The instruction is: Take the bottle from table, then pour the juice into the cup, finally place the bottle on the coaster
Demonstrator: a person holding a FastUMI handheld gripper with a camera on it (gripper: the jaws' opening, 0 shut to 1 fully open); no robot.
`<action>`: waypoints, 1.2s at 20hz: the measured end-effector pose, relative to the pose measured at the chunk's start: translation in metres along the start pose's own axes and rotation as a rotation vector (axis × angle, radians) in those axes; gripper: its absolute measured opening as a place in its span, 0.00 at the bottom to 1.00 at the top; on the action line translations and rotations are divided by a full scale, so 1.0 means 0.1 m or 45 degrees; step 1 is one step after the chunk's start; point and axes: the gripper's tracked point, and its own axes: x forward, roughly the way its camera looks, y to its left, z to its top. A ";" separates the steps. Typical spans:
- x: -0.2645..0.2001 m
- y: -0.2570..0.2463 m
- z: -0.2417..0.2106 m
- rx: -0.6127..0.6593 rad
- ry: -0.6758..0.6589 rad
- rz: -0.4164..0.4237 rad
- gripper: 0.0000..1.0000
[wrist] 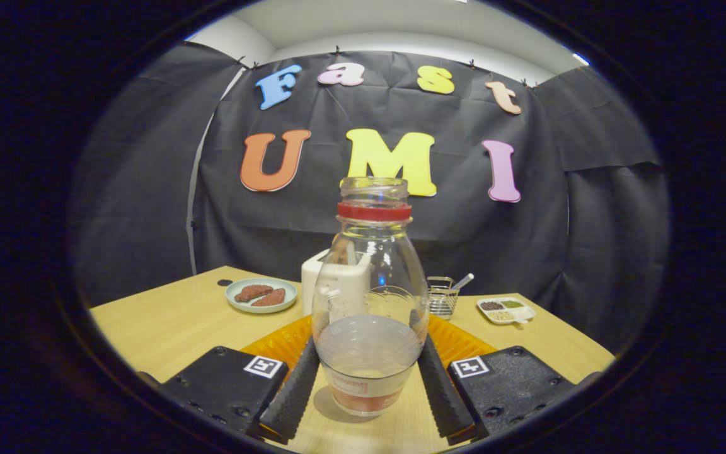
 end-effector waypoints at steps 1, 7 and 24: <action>0.08 0.04 -0.09 0.005 0.011 0.005 0.83; 0.29 0.10 -0.29 0.008 0.010 -0.013 0.83; -0.19 0.03 0.00 0.029 -0.066 -0.042 1.00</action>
